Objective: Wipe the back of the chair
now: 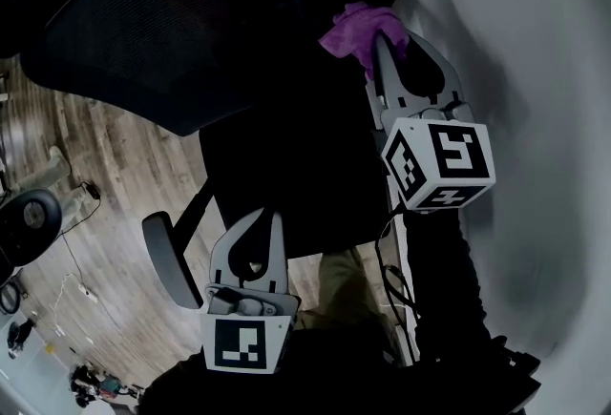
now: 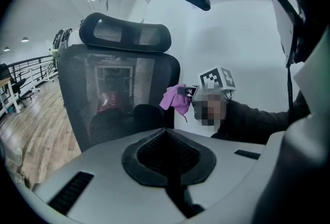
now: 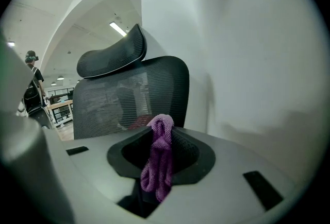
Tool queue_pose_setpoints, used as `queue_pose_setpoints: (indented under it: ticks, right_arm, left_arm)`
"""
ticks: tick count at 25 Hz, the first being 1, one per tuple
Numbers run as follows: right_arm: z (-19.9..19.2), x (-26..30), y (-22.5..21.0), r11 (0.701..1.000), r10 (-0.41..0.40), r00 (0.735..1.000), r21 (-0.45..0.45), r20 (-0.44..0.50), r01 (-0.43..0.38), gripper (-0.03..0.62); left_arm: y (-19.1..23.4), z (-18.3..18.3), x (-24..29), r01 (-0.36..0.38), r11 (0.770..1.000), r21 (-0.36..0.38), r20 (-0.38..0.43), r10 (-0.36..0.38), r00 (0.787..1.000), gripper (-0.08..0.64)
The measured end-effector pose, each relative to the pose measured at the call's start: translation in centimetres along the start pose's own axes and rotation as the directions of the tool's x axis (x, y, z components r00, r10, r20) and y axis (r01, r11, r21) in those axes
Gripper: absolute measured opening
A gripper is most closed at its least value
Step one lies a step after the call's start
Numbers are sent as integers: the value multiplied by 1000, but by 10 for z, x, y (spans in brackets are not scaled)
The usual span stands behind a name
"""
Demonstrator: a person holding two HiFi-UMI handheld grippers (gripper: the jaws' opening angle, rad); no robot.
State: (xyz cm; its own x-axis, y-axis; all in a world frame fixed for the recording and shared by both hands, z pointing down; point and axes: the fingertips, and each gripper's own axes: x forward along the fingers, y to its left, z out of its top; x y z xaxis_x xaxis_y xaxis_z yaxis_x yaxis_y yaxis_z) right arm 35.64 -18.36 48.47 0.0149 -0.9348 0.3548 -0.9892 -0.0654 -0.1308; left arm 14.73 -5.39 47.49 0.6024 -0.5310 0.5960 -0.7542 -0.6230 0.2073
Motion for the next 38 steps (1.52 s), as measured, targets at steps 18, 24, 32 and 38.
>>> queue_pose_setpoints:
  ticks: [18, 24, 32, 38]
  right_arm:
    - [-70, -45, -60, 991, -132, 989, 27, -68, 134, 90]
    - [-91, -22, -25, 998, -60, 992, 14, -110, 62, 89]
    - [-113, 7, 36, 1000, 32, 991, 3, -129, -31, 89]
    - [-114, 17, 71, 997, 78, 988, -14, -131, -80, 90]
  left_arm:
    - [-40, -50, 25, 100, 995, -12, -80, -101, 992, 6]
    - [-14, -53, 20, 32, 999, -22, -74, -33, 997, 6]
    - [27, -65, -3, -54, 998, -9, -67, 54, 996, 6]
    - [52, -69, -16, -96, 994, -49, -56, 93, 994, 6]
